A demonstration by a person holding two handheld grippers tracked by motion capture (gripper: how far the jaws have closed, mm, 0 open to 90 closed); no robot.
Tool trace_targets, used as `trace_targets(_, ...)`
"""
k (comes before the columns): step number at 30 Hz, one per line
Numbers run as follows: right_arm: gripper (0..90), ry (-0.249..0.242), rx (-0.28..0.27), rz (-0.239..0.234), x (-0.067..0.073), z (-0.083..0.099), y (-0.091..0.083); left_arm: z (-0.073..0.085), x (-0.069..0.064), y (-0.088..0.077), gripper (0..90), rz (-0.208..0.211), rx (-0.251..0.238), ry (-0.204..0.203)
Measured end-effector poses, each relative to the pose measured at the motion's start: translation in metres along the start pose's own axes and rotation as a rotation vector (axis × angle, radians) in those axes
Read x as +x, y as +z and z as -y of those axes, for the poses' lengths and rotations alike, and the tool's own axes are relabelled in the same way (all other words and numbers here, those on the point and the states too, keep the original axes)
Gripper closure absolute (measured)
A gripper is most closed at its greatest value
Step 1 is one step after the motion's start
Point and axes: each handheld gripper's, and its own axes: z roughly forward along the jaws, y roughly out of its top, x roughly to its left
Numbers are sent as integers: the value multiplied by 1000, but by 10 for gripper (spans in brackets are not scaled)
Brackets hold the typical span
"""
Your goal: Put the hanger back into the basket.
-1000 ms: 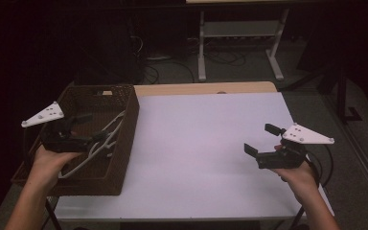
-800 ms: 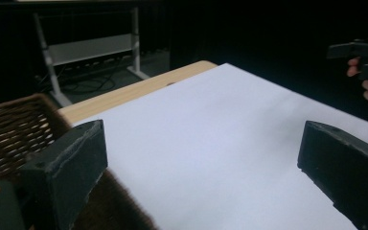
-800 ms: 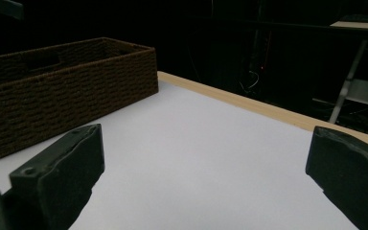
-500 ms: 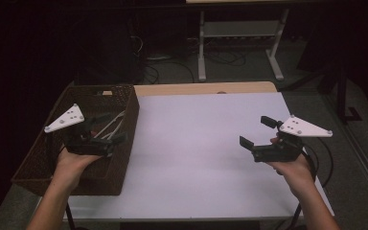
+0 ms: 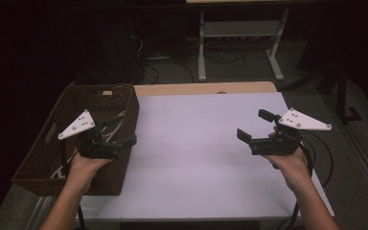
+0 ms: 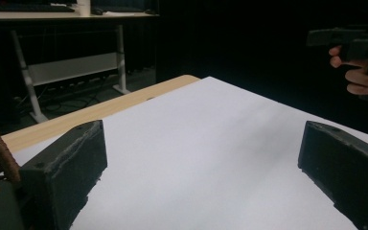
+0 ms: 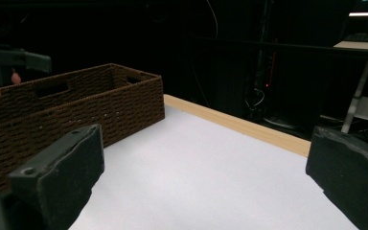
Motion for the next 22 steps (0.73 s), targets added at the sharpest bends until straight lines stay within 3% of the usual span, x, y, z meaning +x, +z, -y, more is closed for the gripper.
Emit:
trace_targets(8, 0, 2, -27, 1, 0, -3, -1, 4, 0, 1, 26, -6, -10, 9)
trace_targets(22, 0, -9, -22, 8, 0, -4, -2, 9, 3, -1, 26, -3, -10, -3)
